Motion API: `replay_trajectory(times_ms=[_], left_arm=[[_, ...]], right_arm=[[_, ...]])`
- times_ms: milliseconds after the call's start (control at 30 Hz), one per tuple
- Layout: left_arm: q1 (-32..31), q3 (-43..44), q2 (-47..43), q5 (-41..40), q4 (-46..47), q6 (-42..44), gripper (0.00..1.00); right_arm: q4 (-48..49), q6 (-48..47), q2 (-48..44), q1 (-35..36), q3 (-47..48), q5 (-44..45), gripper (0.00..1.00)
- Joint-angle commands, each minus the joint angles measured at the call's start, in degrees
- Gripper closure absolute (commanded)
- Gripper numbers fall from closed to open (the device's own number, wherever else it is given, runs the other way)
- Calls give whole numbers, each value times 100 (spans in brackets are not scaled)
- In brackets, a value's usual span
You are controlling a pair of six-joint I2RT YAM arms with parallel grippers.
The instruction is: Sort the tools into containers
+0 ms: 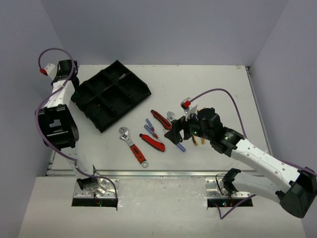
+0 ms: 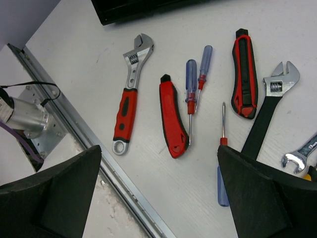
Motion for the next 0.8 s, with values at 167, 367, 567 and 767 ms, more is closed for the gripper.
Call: replay_trajectory(times_ms=[167, 367, 567, 767], left_arm=[[32, 229, 375, 719, 260, 240, 95], [32, 213, 480, 1195, 376, 256, 71], [32, 299, 517, 1372, 319, 271, 48], [14, 475, -40, 1604, -29, 170, 10]], right_arm=[[154, 21, 146, -31, 33, -44, 1], [154, 51, 353, -25, 93, -10, 1], [147, 73, 477, -31, 97, 34, 1], [-120, 24, 830, -16, 378, 124, 1]])
